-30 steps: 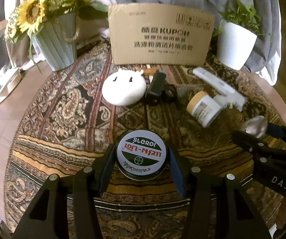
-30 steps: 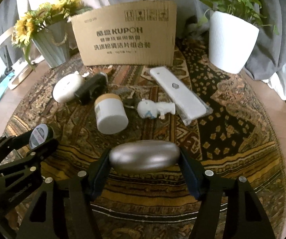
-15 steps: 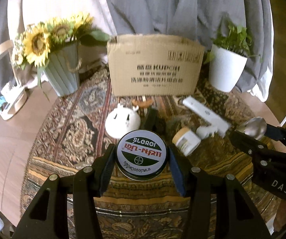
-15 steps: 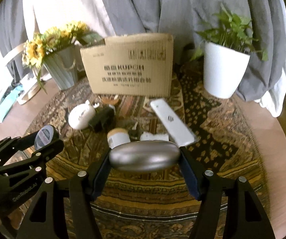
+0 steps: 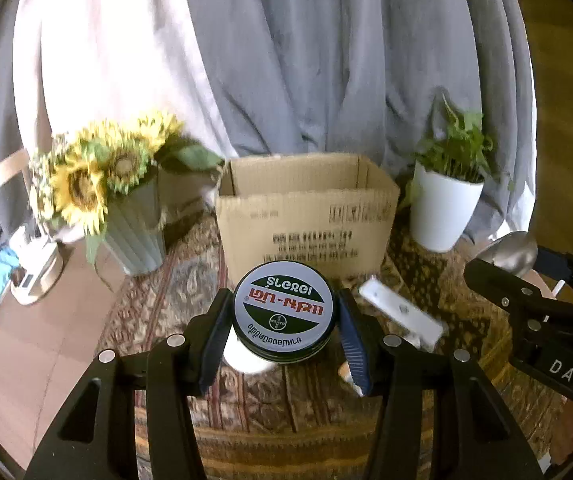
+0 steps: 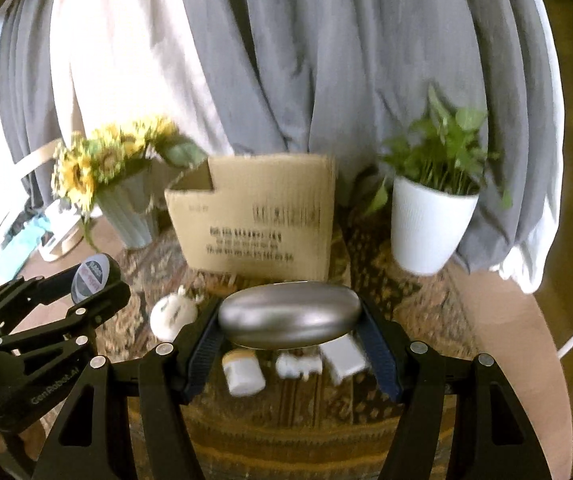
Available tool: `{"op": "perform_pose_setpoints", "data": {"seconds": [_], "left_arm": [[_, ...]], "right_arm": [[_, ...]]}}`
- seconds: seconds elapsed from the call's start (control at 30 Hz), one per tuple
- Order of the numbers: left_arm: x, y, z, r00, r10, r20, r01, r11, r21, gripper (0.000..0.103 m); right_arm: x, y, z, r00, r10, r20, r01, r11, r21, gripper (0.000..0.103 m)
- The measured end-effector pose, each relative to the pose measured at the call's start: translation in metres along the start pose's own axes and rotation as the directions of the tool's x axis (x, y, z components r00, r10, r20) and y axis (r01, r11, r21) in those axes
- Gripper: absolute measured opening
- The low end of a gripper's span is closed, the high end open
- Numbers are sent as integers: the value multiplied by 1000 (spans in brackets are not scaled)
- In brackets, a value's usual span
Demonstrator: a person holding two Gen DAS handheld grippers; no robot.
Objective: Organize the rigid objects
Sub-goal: 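Carry the tin with the left tool while the right tool carries the silver case over the cardboard box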
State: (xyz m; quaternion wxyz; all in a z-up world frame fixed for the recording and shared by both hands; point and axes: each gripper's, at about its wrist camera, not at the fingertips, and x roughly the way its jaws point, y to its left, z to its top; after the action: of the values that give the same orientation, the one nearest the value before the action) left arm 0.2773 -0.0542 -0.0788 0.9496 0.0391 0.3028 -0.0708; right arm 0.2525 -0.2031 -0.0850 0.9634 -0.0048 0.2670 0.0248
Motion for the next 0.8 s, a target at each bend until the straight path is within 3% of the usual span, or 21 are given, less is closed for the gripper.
{"op": "perform_pose_setpoints", "data": {"seconds": [0.3,0.8], "left_arm": [[8,7,41,998,-6,59,6,1000,8,51],[44,15,104,995,-3,97,-2,999,49,51]], "right_arm": [[2,2,39,997,9,83,-8,1000,-4,67],[34,-2,98,992,32,119,-32,999,3,67]]}}
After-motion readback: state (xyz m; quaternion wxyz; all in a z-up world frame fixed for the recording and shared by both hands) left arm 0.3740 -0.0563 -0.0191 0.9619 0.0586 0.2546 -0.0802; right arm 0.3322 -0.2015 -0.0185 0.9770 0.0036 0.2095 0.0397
